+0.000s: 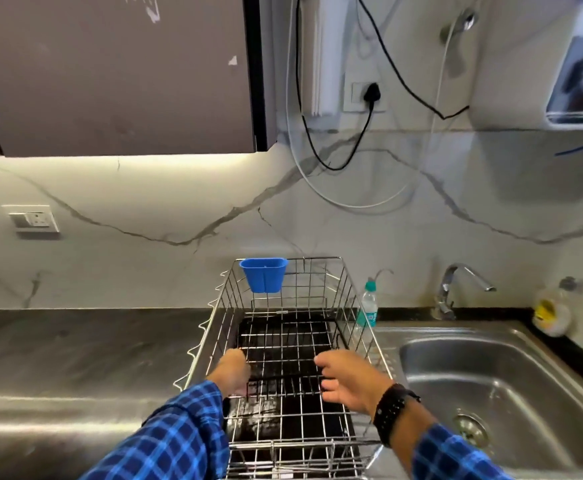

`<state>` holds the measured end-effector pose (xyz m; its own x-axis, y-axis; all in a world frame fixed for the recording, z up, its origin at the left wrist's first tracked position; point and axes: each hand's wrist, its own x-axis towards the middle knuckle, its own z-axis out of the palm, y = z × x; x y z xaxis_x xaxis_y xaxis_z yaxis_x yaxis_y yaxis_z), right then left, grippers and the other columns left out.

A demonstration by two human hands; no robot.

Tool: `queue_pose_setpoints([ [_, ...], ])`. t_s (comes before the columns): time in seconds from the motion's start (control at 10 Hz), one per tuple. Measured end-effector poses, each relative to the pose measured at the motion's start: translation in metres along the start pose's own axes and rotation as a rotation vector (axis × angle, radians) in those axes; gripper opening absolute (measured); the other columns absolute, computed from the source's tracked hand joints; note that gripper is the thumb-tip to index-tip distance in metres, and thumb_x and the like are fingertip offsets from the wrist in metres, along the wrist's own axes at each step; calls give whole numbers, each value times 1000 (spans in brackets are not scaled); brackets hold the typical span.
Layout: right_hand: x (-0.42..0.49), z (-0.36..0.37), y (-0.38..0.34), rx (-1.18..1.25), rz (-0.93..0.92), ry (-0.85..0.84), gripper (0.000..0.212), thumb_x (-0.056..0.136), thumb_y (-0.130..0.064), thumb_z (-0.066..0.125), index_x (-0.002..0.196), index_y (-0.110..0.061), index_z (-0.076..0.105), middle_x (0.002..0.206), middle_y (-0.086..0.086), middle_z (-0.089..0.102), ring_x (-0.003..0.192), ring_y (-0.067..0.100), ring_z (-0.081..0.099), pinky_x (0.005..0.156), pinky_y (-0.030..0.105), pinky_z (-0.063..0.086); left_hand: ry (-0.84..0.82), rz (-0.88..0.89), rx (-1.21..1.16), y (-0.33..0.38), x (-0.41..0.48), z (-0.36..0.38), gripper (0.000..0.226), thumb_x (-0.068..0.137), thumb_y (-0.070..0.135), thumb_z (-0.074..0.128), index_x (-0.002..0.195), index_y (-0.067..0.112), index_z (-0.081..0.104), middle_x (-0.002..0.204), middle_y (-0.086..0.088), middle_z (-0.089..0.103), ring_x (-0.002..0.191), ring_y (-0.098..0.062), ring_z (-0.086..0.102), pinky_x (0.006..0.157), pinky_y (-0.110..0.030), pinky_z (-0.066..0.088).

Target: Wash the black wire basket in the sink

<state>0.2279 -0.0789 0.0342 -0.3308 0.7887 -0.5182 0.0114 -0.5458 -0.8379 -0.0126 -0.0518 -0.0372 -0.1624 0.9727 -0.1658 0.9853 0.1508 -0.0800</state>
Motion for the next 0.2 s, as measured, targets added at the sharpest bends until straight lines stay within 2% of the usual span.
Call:
queue_pose_setpoints([
  [0.1,-19,-10,-8,-76,-28,-47,47,100,-20,58,142,-7,43,138,20,50,131,35,50,106,46,45,-8,-131,-372,-7,4,12,48,102,36,50,140,6,49,121,-6,63,93,-20,63,89,-31,49],
  [0.2,-45,-25,-23,-127,-149,-1,31,100,-35,56,126,-17,58,123,10,62,113,25,62,93,37,55,-40,-461,-1080,5,-16,-24,45,98,23,56,134,-2,48,106,-11,62,79,-19,62,64,-26,55],
])
